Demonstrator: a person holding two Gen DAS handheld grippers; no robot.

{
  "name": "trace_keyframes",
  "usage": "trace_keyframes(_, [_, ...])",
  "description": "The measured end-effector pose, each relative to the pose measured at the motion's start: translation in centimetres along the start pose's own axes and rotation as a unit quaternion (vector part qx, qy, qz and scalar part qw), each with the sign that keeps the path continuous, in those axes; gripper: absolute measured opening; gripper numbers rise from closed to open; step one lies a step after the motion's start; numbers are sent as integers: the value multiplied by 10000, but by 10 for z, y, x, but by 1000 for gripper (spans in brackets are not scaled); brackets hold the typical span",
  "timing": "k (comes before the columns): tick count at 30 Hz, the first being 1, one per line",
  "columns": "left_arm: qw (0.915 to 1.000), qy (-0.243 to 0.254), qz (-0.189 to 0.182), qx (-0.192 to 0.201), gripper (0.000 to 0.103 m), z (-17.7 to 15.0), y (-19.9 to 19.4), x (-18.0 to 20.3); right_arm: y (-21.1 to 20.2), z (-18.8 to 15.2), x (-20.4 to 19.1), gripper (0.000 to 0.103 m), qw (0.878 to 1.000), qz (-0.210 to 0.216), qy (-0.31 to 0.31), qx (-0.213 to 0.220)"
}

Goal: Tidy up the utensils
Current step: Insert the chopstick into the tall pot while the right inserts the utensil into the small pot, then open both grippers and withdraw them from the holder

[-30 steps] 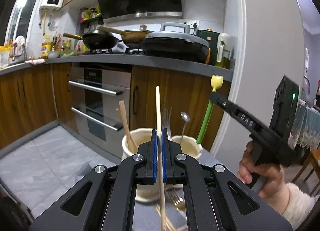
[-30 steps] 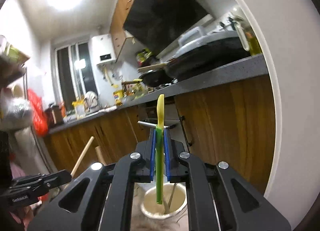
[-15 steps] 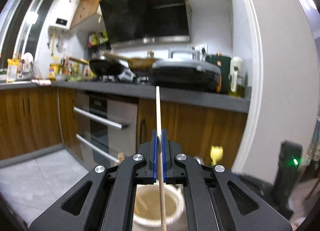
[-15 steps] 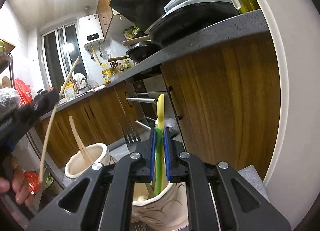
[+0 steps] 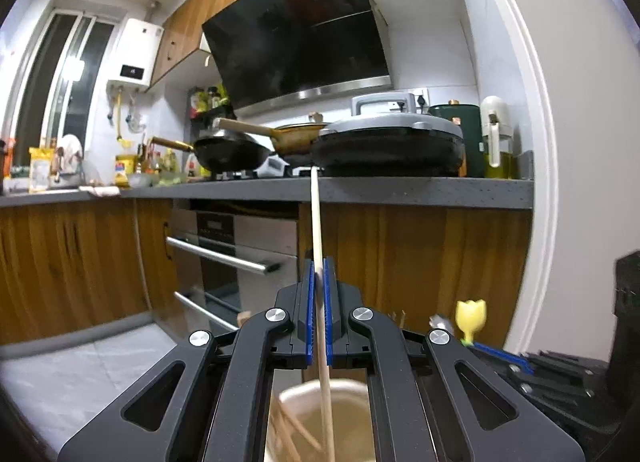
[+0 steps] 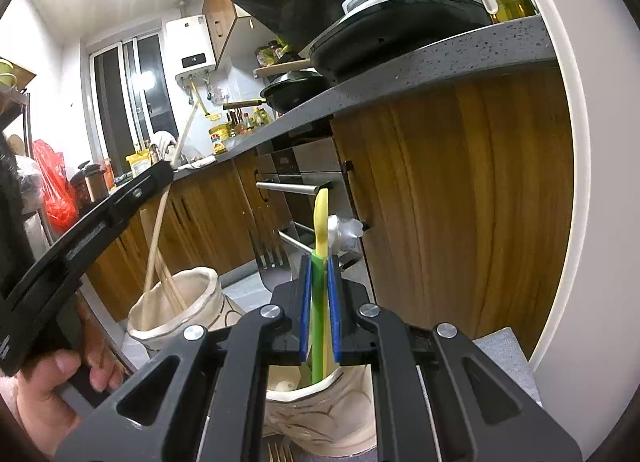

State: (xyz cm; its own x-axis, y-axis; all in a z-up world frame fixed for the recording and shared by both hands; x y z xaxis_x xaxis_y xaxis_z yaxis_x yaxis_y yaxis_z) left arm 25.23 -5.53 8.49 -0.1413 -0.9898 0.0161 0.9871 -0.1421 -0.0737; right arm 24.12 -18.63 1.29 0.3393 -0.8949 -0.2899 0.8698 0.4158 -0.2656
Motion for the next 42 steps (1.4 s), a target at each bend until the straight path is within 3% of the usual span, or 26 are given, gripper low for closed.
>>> trace_keyframes(10, [9991,-195,-152,-343,5,-33,-48,-13,6,2,0,8,9999,-116,-50,-89])
trace_keyframes(16, [9967,-149,-1,-798,5,-51,-49,-17,8,-2,0,8,9995,-240,-104,-173])
trace_keyframes(25, [9951,-173,79,-967,8,-53,-48,-23,13,-4,6,10,9992,-331,-19,-226])
trace_keyframes(28, [9948,-185,122,-995,21,-53,-49,-24,12,-3,10,24,9991,-350,52,-220])
trace_keyframes(32, [9942,-171,200,-1047,35,-53,-54,-25,6,1,14,31,9991,-381,138,-101])
trace_keyframes(38, [9934,-306,266,-1073,70,-50,-67,-28,-6,5,25,69,9984,-415,394,-48])
trace_keyframes(40, [9937,-282,326,-1038,86,-48,-73,-27,-10,6,25,87,9984,-309,466,-71])
trace_keyframes(42, [9938,-242,358,-1021,90,-46,-78,-25,-17,7,25,92,9985,-216,499,-87])
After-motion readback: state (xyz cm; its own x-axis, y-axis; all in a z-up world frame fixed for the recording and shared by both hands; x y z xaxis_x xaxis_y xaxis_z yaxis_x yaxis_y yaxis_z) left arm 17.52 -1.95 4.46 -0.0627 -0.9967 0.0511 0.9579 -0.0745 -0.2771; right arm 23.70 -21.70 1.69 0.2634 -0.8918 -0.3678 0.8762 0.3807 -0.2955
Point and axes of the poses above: each gripper's, at about its wrist camera, not at the fingertips, and y roughly the way its jaws point, x to its right, z to its top, the point moved 8 cm from there along y, roughly the way its jaws point, and after that the axes turned 1 degree about -y, right-handed, at the moved point
